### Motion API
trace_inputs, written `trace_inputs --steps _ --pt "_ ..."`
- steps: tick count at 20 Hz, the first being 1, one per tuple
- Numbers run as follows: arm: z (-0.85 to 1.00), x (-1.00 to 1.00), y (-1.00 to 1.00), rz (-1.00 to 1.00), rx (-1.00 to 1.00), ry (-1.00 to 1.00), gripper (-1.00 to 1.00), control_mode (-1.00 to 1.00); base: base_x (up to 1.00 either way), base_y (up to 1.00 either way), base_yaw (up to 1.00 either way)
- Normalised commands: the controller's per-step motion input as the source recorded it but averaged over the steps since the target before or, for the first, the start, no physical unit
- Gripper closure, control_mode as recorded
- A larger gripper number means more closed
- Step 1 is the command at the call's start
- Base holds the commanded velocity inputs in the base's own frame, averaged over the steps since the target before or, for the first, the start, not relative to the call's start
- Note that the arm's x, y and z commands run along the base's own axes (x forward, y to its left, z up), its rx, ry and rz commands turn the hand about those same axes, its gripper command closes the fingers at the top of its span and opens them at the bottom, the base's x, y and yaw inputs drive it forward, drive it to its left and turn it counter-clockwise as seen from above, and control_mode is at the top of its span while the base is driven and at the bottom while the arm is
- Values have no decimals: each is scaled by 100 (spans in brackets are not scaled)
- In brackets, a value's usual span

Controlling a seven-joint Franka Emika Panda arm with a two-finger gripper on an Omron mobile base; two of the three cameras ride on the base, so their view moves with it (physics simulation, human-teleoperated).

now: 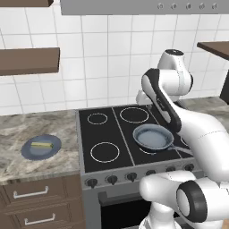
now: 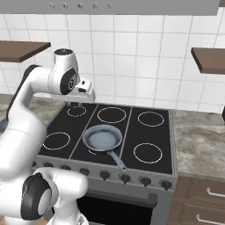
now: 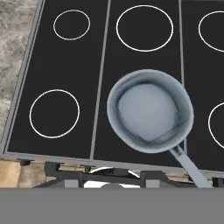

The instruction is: Pick up the butter stick and place it in the pan. Then turn on the burner for the pan.

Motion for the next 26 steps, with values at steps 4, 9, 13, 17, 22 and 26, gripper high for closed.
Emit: trace_inputs --steps 4,9,13,17,22,26 --pt "0 0 0 0 0 0 -100 100 -1 0 0" --pt "0 0 0 0 0 0 -100 100 16 44 1" --pt "0 0 0 0 0 0 -100 100 36 59 1" --pt "0 0 0 0 0 0 -100 100 36 57 0" --pt "0 0 0 0 0 0 -100 100 31 47 1" --pt "0 0 0 0 0 0 -100 100 13 32 8"
